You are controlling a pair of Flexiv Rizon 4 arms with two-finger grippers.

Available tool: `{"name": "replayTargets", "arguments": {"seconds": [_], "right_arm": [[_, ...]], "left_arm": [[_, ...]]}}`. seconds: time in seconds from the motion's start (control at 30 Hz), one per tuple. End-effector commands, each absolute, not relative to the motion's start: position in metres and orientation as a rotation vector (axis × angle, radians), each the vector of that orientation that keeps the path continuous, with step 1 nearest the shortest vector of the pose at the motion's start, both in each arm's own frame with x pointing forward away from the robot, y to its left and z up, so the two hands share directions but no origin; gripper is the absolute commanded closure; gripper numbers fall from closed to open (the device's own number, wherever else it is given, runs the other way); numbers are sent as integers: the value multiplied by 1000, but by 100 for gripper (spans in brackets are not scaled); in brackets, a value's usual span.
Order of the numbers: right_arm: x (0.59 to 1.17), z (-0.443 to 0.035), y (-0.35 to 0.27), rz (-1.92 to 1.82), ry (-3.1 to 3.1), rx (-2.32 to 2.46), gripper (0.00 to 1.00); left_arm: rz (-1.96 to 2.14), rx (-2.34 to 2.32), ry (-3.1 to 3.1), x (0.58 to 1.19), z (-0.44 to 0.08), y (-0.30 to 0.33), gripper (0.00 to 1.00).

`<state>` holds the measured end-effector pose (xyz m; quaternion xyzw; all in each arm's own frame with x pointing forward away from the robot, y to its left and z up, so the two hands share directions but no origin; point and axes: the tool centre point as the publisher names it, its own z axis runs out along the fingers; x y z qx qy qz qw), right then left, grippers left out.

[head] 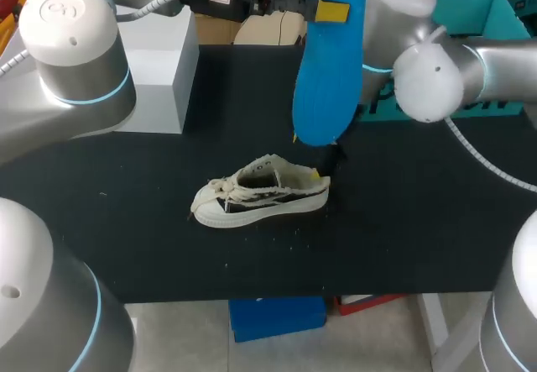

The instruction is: Take the shoe out of the shoebox, open the shoe tongue, remove and reinsert the insole, then place the shoe into the shoebox

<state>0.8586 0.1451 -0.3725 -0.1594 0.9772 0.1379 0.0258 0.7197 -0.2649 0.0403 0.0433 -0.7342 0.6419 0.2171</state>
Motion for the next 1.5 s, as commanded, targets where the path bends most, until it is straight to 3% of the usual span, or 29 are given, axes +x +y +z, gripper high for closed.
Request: {"name": "replayTargets", "arguments": {"seconds": [0.03, 1.27, 1.3, 1.33, 1.37, 1.5], "right_arm": [[861, -373, 159, 56, 3028, -477, 0], [840, -387, 214, 68, 3062, -482, 3], [840, -387, 214, 71, 3063, -480, 8], [840, -387, 214, 73, 3064, -479, 46], [839, -388, 214, 55, 3060, -466, 97], [839, -389, 213, 73, 3072, -459, 100]], "left_arm": [[1776, 123, -2037, 719, 40, -266, 100], [1776, 123, -2037, 719, 40, -266, 100], [1776, 123, -2037, 719, 40, -266, 100], [1776, 123, -2037, 719, 40, -266, 100], [1776, 123, -2037, 719, 40, -266, 100], [1776, 123, -2037, 719, 40, -266, 100]]}}
